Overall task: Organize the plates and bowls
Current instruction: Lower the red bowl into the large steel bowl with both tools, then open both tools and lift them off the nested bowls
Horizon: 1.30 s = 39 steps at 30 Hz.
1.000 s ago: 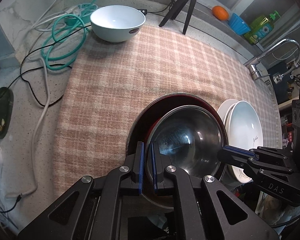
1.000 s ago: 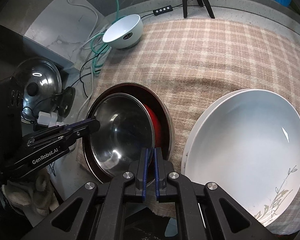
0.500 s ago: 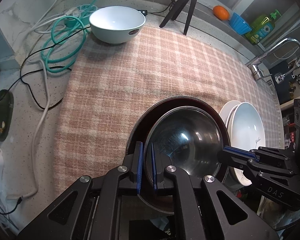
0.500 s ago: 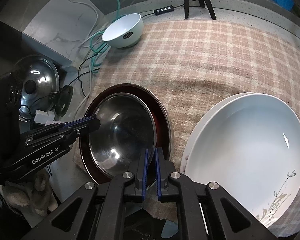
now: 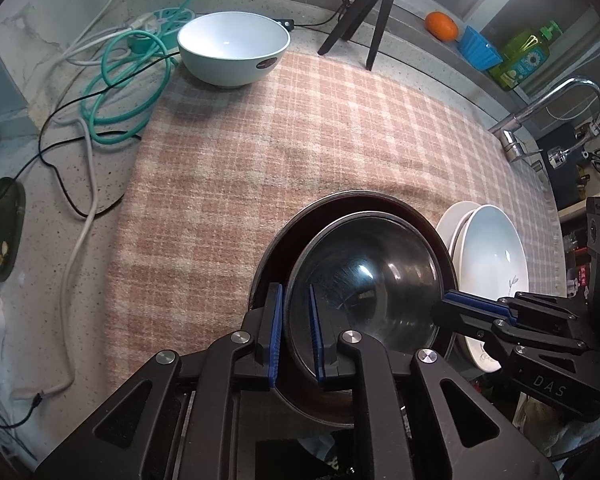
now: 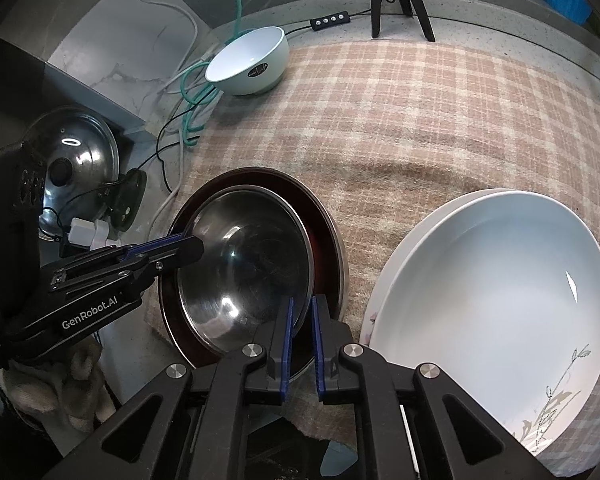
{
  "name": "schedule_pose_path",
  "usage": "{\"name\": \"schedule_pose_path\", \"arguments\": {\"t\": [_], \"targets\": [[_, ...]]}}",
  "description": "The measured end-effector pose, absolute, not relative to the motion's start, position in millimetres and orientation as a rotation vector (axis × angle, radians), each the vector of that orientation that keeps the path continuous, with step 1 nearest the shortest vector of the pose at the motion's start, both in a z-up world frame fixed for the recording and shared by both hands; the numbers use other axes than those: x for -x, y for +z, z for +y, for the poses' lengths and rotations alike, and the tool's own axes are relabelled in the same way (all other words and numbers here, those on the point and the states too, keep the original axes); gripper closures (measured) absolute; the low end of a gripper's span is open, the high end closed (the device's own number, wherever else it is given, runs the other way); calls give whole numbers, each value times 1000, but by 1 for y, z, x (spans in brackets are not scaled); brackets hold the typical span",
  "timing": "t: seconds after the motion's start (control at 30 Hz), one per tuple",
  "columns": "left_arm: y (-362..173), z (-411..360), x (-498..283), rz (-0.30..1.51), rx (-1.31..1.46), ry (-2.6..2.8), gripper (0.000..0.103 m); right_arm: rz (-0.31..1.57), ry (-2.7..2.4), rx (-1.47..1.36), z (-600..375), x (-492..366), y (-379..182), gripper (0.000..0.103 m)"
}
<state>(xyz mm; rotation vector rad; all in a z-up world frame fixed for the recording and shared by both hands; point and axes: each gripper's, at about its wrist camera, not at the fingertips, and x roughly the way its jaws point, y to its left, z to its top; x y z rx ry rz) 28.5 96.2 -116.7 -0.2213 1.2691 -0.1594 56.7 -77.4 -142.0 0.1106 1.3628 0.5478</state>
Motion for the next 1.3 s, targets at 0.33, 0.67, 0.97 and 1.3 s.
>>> {"name": "schedule_pose_path", "arguments": {"t": [0.33, 0.67, 0.97, 1.3], "targets": [[-98, 100, -27, 1214, 212, -158, 91, 1302, 560, -97, -78, -53, -120, 86], [-80, 119, -33, 1165, 246, -137, 90, 1238, 572, -140, -83, -65, -91, 82], [-63, 150, -50, 1123, 295, -93, 87, 1189, 616, -194, -74, -97, -57, 78], [-53, 181, -81, 1088, 356, -66, 86, 1138, 612, -202, -54, -142, -47, 78]]}}
